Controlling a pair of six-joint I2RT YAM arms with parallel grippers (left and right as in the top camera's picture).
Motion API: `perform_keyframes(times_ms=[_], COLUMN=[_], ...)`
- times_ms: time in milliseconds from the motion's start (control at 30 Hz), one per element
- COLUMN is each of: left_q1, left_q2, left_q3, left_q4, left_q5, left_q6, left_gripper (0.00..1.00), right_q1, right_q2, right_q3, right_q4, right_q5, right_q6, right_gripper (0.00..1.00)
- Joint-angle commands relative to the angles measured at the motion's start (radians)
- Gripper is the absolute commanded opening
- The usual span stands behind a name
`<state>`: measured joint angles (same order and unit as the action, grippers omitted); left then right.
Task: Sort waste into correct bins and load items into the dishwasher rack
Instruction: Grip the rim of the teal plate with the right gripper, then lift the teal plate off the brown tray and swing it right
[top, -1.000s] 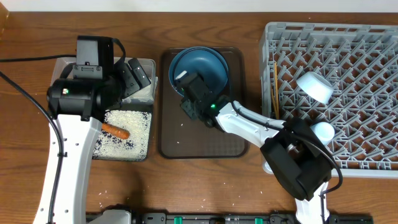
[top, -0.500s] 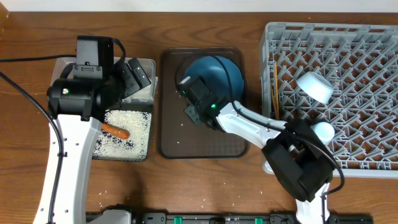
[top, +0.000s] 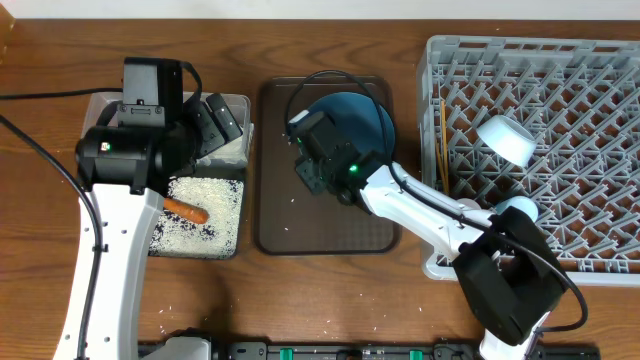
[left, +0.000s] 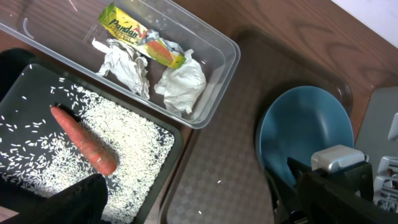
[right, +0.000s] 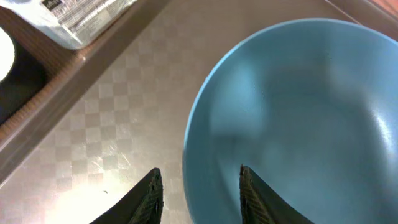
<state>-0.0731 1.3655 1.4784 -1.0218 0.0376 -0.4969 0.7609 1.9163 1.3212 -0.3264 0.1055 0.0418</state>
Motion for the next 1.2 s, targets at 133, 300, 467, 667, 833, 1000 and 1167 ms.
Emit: perform_keyframes(times_ms=[133,300,467,667,833,1000,1167], left_q1=[0.005,0.005,0.005,0.005,0.005,0.005,0.005], left_q2=[0.002,0.002,0.002,0.002,0.002,0.002,0.002], left_q3=[-0.004,-0.004,-0.004,-0.004,-0.004,-0.004,-0.004], left_q4=[-0.003,-0.003,-0.003,-0.003,-0.003,-0.003,-0.003], left_q5=[-0.016,-0.016,-0.016,-0.016,-0.016,-0.016,-0.016], left_q6=[0.006,0.006,0.006,0.006,0.006,0.006,0.006], left_gripper=[0.99,0.99,0.99,0.99,0.99,0.99,0.99], right_q1=[0.005,0.006,0.006,-0.002,-0.002,-0.002,-0.002], right_q2=[0.085,0.127,0.126,0.12,0.109,0.083,0.082], right_q3=[0.006,0.006,0.006,0.006,0.007,0.007,0.007], right_q4=[0.029,0.027,0.025,0.028,0.039,0.038,0.023], right_q5=[-0.01,-0.031,-0.027,-0.027,-0.027,-0.027,-0.027], right_q6=[-0.014,-0.014,-0.014,-0.035,-0.058,-0.058,-0.059], right_gripper=[0.37,0.35,0.33,0.28,0.27,0.27,0.26])
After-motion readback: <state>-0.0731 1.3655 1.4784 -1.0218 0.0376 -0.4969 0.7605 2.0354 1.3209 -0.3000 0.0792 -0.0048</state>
